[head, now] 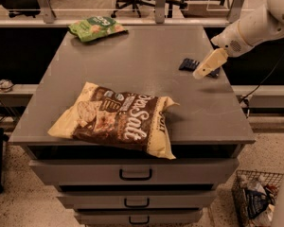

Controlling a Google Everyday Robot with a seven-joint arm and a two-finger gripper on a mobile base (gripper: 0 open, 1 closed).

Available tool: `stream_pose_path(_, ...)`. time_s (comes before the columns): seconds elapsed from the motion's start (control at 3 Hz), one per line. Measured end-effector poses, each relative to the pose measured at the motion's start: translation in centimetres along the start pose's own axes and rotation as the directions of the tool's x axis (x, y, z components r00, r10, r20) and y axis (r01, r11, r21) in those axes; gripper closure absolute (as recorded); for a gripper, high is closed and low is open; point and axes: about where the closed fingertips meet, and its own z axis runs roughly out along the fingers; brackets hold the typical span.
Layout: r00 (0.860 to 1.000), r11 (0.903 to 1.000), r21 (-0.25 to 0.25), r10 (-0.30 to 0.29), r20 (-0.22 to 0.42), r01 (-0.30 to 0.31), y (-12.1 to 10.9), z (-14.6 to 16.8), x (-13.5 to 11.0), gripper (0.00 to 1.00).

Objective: Move rxbar blueberry near green rice chip bag

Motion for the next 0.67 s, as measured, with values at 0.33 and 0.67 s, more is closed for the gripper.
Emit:
stream_pose_path(0.33, 0.999, 0.9986, -0.024, 0.047, 0.012, -0.047, -0.74, 2.22, 0.8, 0.0)
stream_pose_path(0.67, 0.998, 0.9977, -0.028, 0.061, 0.014, -0.061, -1.23, 3.18, 1.26, 0.12)
